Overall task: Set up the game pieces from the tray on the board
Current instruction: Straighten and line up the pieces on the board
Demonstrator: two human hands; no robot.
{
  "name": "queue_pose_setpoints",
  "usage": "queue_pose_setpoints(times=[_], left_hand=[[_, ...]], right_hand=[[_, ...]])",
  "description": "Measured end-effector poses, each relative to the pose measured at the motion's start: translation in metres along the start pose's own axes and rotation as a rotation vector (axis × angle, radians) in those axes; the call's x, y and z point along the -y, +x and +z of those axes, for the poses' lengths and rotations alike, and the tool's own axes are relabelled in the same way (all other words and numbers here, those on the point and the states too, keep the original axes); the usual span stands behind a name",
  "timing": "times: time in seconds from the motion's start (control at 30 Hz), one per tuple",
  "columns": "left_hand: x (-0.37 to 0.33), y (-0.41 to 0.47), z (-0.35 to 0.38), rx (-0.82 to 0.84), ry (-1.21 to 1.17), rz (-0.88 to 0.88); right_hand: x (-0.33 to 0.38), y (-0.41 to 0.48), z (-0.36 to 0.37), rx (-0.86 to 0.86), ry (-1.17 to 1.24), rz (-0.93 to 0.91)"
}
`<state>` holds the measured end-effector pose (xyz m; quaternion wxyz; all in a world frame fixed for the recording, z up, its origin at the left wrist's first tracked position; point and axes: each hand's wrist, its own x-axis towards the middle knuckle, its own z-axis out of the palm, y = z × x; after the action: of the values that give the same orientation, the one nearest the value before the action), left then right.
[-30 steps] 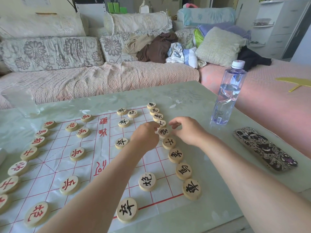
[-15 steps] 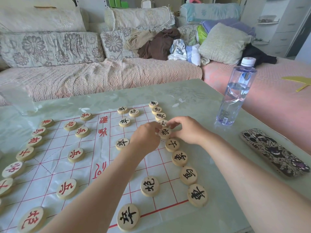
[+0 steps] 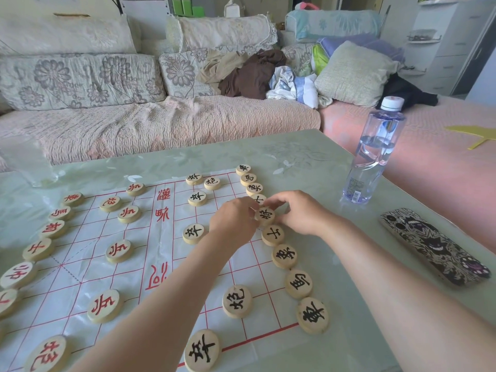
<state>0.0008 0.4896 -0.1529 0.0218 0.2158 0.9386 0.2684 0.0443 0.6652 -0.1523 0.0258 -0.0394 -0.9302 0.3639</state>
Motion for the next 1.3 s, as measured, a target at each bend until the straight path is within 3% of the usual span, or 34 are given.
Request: queue_pose_setpoints(times=[1.03,1.3], left_hand=[[-0.003,-0.015,-0.009,-0.009,-0.011,-0.005],[-0.001,-0.036,-0.021,0.22,-0.106,0.093]], right_hand=[[0.002,-0.012,-0.005,-0.041,-0.016,-0.024],[0.001,-0.037,-0.023,0.11,0.022,0.004]])
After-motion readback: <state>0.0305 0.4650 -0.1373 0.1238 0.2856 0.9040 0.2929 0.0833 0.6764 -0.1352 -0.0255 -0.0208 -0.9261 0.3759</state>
